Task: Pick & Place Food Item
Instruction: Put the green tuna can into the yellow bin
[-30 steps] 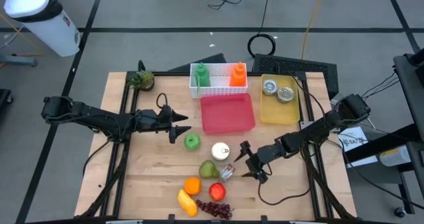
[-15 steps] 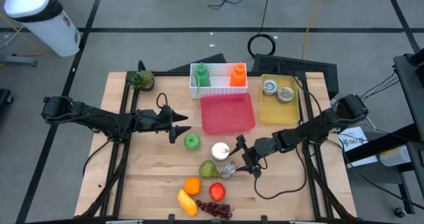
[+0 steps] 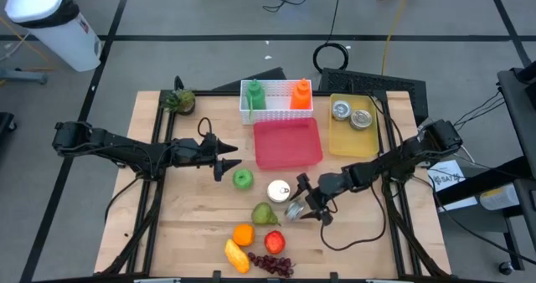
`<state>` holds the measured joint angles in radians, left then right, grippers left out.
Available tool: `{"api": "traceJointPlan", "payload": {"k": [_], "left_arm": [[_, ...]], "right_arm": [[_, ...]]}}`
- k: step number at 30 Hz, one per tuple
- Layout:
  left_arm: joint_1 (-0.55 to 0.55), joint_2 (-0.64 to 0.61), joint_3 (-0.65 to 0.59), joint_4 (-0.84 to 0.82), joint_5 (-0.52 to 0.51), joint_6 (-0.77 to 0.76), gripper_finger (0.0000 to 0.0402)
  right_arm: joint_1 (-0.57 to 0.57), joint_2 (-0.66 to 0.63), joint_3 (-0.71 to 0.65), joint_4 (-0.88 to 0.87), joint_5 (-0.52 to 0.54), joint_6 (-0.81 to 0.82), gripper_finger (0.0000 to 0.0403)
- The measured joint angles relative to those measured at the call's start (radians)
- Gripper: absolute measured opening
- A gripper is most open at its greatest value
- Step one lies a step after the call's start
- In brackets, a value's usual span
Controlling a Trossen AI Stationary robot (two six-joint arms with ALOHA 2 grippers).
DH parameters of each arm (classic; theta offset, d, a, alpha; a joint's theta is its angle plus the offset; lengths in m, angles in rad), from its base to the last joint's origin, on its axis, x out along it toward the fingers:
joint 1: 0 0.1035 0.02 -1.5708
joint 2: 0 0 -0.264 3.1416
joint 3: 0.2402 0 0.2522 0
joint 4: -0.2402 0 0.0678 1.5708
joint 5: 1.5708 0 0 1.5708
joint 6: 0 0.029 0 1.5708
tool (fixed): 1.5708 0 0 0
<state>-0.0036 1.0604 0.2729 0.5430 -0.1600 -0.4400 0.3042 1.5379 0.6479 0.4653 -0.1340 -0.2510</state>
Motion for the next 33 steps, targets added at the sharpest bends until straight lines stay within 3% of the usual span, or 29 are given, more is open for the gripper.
{"api": "traceJointPlan", "payload": {"k": [6,22,28,33], "left_arm": [[0.000,0.000,0.000,0.000,0.000,-0.001,0.0301],[0.000,0.000,0.000,0.000,0.000,-0.003,0.0301],[0.000,0.000,0.000,0.000,0.001,-0.006,0.0301],[0.000,0.000,0.000,-0.001,0.001,-0.006,0.0301]], "right_arm": [[-0.002,0.000,0.000,-0.039,0.005,-0.001,0.0284],[-0.001,-0.009,0.000,-0.096,0.002,0.010,0.0142],[-0.004,-0.051,0.000,-0.031,0.016,0.223,0.0148],[-0.016,-0.183,0.000,-0.067,0.130,0.382,0.0145]]}}
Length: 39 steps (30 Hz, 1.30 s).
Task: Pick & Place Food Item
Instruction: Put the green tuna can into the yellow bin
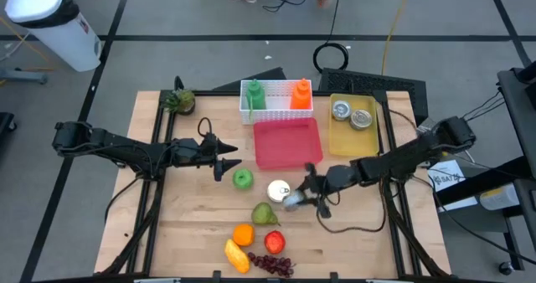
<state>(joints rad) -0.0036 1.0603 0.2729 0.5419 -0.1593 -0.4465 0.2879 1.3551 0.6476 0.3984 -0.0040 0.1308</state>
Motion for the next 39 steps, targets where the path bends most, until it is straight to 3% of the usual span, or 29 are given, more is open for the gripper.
{"api": "traceJointPlan", "payload": {"k": [5,10,14,19,23,29,39], "left_arm": [[0.000,0.000,0.000,0.000,0.000,0.000,0.0301],[0.000,0.000,0.000,0.000,0.000,0.003,0.0301],[0.000,0.000,0.000,0.005,-0.026,0.004,0.0301],[0.000,0.000,0.000,0.006,-0.063,0.004,0.0301],[0.000,0.000,0.000,0.006,-0.063,0.006,0.0301],[0.000,0.000,0.000,0.005,-0.064,0.006,0.0301],[0.000,0.000,0.000,-0.029,-0.063,0.004,0.0301]], "right_arm": [[-0.033,-0.180,0.000,-0.147,0.161,0.006,0.0141],[-0.107,-0.295,0.000,-0.340,0.521,0.034,0.0141],[-0.228,-0.332,0.000,-0.486,0.799,0.143,0.0141],[-0.441,-0.348,-0.001,-0.563,0.997,0.206,0.0141],[-0.636,-0.323,-0.001,-0.554,1.013,0.235,0.0141],[-0.866,-0.203,-0.001,-0.530,0.830,0.314,0.0141],[-0.958,-0.022,-0.001,-0.340,0.605,0.388,0.0141]]}}
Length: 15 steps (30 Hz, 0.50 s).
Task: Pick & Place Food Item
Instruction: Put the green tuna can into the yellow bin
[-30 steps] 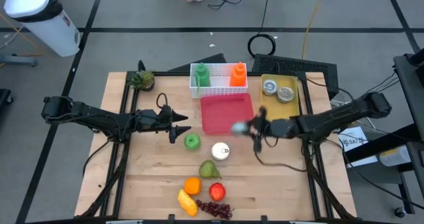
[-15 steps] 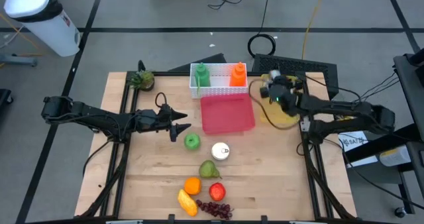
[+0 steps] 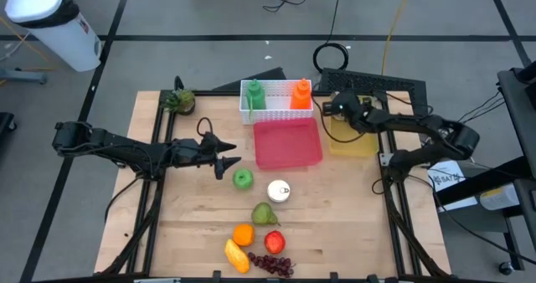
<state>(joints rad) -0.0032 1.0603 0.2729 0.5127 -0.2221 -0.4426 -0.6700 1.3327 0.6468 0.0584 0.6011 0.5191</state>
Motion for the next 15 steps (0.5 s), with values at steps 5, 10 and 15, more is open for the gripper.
{"api": "traceJointPlan", "payload": {"k": [5,10,15], "left_arm": [[0.000,0.000,0.000,-0.024,0.003,-0.005,0.0301],[0.000,0.000,0.000,-0.025,0.003,0.009,0.0301],[0.000,0.000,0.000,-0.024,0.003,0.014,0.0301]], "right_arm": [[-0.012,0.014,-0.030,0.059,-0.001,0.022,0.0141],[-0.014,0.011,-0.092,0.140,-0.062,-0.020,0.0165],[-0.009,0.013,-0.120,0.134,-0.084,-0.057,0.0221]]}}
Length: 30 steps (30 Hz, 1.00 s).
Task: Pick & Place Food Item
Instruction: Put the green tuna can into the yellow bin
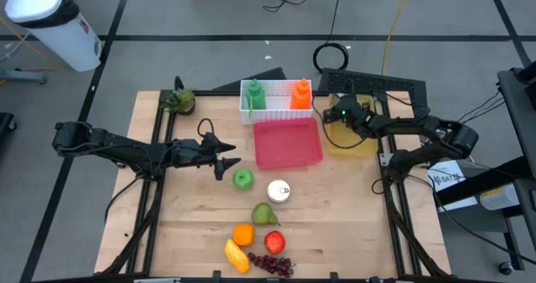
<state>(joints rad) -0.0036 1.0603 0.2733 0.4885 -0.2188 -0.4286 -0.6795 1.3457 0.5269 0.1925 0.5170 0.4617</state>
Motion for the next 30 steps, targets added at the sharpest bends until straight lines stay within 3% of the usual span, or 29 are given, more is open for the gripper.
{"api": "traceJointPlan", "payload": {"k": [8,19,24,30], "left_arm": [[0.000,0.000,0.000,0.002,0.000,-0.004,0.0301],[0.000,0.000,0.000,0.002,0.000,-0.007,0.0301],[0.000,0.000,0.000,0.002,0.000,-0.007,0.0301],[0.000,0.000,0.000,0.004,-0.001,-0.007,0.0301]], "right_arm": [[0.000,-0.035,-0.005,-0.002,0.002,-0.033,0.0280],[0.000,-0.267,0.032,-0.126,-0.067,-0.084,0.0306],[-0.015,-0.297,0.218,-0.375,-0.135,-0.116,0.0306],[-0.122,-0.158,0.538,-0.803,-0.244,-0.170,0.0306]]}}
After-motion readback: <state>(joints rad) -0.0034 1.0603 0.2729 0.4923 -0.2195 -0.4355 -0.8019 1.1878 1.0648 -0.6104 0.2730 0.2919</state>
